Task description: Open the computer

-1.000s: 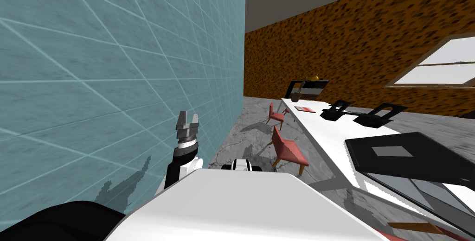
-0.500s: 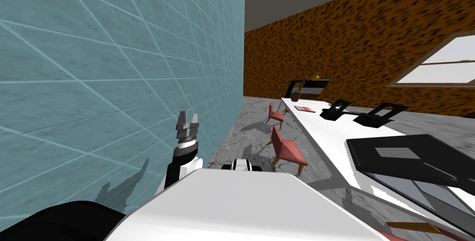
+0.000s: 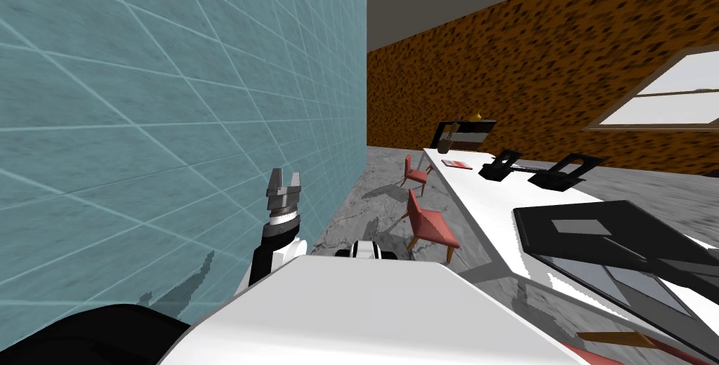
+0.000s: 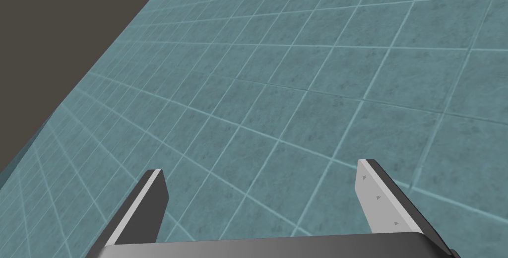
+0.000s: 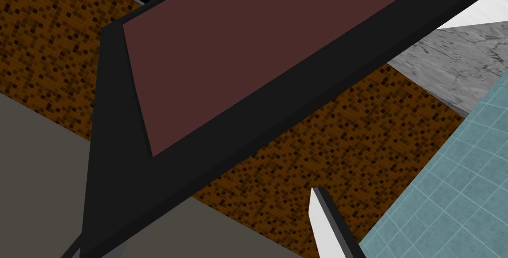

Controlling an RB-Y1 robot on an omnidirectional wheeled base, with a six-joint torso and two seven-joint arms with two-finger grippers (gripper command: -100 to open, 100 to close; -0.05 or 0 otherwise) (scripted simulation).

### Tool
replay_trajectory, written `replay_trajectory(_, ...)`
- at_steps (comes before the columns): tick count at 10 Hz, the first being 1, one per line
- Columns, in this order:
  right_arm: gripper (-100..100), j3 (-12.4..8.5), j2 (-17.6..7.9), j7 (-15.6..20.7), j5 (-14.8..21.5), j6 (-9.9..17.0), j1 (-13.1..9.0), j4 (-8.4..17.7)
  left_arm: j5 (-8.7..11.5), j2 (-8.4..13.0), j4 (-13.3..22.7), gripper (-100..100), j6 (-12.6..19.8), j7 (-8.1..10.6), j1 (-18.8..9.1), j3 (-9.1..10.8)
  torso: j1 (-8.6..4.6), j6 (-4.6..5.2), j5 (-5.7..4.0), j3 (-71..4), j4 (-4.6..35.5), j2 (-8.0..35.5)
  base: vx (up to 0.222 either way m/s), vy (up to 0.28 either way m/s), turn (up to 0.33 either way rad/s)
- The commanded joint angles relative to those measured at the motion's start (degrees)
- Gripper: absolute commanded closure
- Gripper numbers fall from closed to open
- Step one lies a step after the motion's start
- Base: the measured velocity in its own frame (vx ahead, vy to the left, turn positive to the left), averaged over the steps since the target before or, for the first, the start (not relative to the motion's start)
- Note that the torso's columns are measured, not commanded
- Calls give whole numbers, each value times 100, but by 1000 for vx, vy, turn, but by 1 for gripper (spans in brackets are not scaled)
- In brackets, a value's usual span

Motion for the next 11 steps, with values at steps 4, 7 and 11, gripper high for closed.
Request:
replay_trajectory(4,-100,66,148,471,67,-495,-80,-173,0,0,0,0,0,0,0,0,-31,-8,-14,4,0,4,-34,-66,14)
replay_trajectory(7,-100,90,197,617,90,-646,-113,-304,0,0,0,0,0,0,0,0,-12,-6,-13,-3,-3,-9,-11,-32,-1)
replay_trajectory(11,-100,142,300,921,139,-957,-182,-441,0,0,0,0,0,0,0,0,-9,-1,-9,2,-1,0,-30,-61,16)
